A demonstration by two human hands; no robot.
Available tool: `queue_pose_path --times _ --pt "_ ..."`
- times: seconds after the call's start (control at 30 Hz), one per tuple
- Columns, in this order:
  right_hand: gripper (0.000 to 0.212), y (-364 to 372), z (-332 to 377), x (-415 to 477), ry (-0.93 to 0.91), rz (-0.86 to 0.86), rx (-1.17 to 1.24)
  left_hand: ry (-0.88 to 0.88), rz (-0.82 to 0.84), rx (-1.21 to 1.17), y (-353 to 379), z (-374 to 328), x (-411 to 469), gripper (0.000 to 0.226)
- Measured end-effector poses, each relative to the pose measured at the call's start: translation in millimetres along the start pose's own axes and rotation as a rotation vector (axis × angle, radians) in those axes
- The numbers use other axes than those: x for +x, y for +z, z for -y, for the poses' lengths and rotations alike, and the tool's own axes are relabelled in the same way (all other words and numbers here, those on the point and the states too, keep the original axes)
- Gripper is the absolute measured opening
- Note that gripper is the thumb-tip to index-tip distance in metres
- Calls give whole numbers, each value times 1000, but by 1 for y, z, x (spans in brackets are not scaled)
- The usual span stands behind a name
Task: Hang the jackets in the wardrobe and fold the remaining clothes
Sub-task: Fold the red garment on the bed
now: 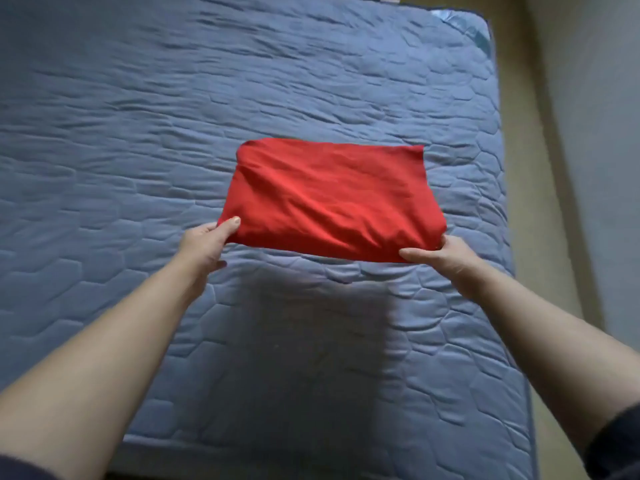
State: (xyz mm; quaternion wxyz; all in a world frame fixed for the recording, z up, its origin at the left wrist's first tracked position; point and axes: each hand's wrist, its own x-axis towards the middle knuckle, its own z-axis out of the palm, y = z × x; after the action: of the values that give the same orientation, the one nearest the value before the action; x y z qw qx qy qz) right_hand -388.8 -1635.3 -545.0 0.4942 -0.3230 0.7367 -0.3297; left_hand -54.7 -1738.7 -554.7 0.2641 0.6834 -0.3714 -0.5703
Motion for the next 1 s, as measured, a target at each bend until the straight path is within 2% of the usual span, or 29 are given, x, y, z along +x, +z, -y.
queue_pose_path --times 0.07,0.17,0.23,0.3,0.37,0.5,0.57,0.63,0.73,0.8,0.87,0.93,1.0 --pt "28 20 -71 -18 51 -50 -64 -110 58 137 -2 67 -3 15" --pt "23 50 -179 -55 216 35 -238 -300 126 327 -9 170 -17 17" --pt "21 61 -222 -71 268 63 -357 -391 128 397 -12 209 -22 7" --pt "20 61 -231 -68 289 40 -341 -421 109 422 -11 216 -16 11" --pt "24 55 -218 -55 357 -9 -240 -347 68 442 -5 203 -4 19" --pt "40 46 -189 -7 348 -157 -195 -26 -49 503 10 166 30 30" --pt "47 52 -180 16 321 -221 -178 3 -23 471 23 152 44 42" --pt "49 58 -177 36 328 -252 -179 4 -8 580 34 146 57 51" --pt "39 64 -173 58 336 -360 -250 184 -66 725 45 139 66 37" --pt "25 62 -167 62 202 -528 -308 324 -148 645 48 137 69 28" --pt "16 60 -166 62 105 -599 -333 353 -195 571 49 138 75 27" --pt "17 62 -170 65 150 -550 -393 271 -201 633 51 144 83 34" --pt "29 68 -173 67 237 -530 -484 146 -210 642 56 149 90 47"
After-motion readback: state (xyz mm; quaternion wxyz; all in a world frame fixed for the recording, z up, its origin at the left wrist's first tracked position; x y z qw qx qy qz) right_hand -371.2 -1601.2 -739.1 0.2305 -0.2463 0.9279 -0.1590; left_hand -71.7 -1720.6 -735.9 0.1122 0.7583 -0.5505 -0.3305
